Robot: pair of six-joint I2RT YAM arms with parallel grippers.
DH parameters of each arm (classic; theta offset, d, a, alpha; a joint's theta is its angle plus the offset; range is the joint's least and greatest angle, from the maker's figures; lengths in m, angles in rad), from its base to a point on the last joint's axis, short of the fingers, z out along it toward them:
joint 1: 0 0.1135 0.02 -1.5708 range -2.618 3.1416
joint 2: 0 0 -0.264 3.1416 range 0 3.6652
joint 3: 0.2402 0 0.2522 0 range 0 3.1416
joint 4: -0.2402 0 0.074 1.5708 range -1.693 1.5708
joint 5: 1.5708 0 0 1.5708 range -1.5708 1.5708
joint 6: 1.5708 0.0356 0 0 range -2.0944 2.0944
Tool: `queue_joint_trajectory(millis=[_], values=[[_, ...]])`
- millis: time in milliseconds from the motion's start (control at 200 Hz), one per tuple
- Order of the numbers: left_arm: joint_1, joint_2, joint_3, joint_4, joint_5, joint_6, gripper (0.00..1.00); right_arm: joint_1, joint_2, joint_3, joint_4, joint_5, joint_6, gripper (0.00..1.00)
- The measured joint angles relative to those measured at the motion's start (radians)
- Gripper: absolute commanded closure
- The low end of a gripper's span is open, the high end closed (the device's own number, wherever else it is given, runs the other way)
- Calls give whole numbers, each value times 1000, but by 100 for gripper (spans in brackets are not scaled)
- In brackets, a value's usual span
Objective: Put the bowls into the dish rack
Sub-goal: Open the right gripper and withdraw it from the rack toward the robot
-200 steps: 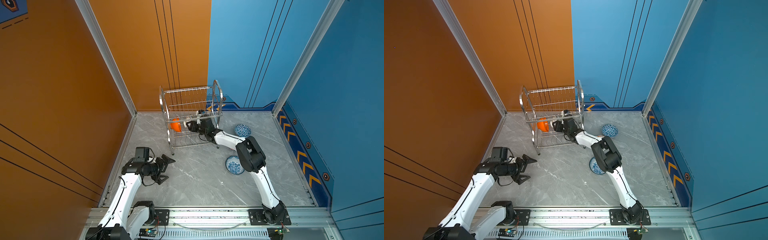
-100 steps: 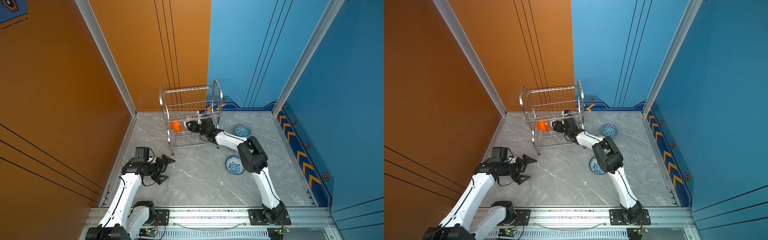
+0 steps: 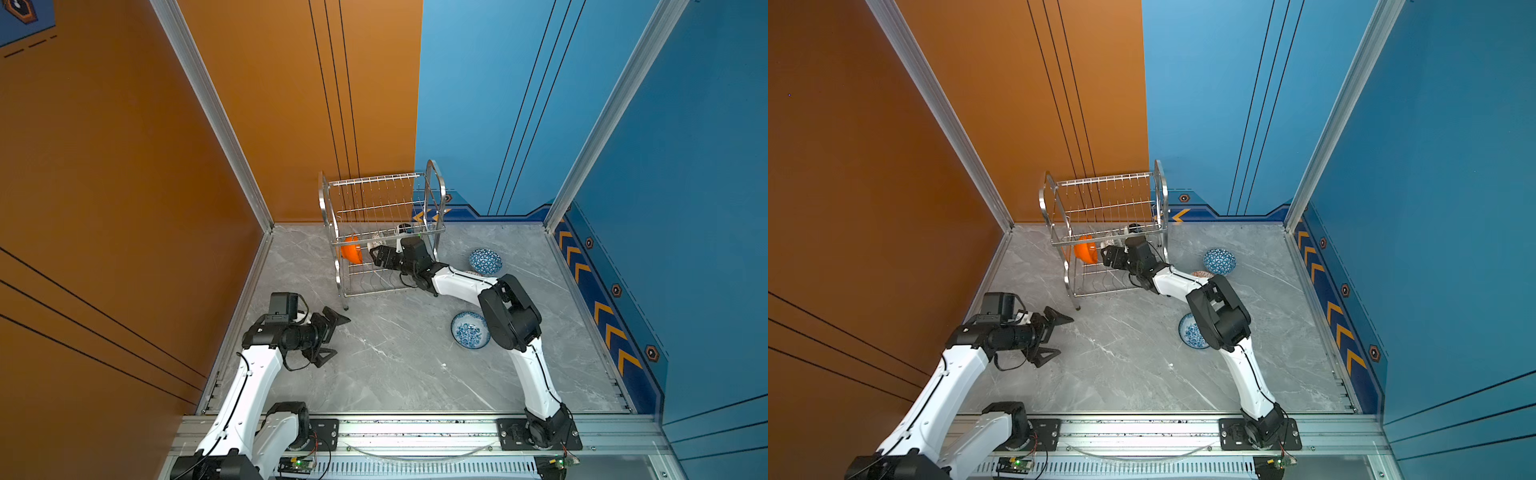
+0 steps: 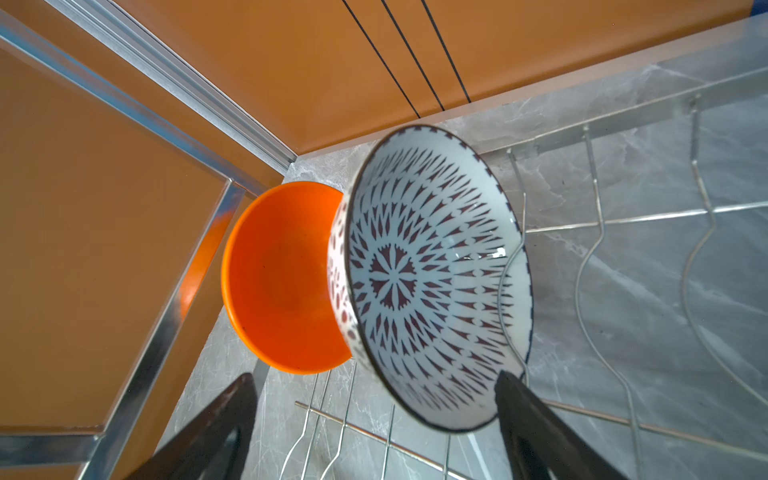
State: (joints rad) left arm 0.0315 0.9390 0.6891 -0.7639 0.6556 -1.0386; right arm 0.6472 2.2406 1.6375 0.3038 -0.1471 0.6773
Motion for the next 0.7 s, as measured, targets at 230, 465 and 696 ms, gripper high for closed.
queue_joint_trajectory(millis=[230,465,696], values=[[-8,5,5,-6,0,3,2,3,-53,-64,34,11,4,5],[-14,24,53,-16,-6,3,2,19,-116,-159,58,21,11,0],[-20,32,76,-18,-19,3,2,39,-213,-246,67,21,12,0]])
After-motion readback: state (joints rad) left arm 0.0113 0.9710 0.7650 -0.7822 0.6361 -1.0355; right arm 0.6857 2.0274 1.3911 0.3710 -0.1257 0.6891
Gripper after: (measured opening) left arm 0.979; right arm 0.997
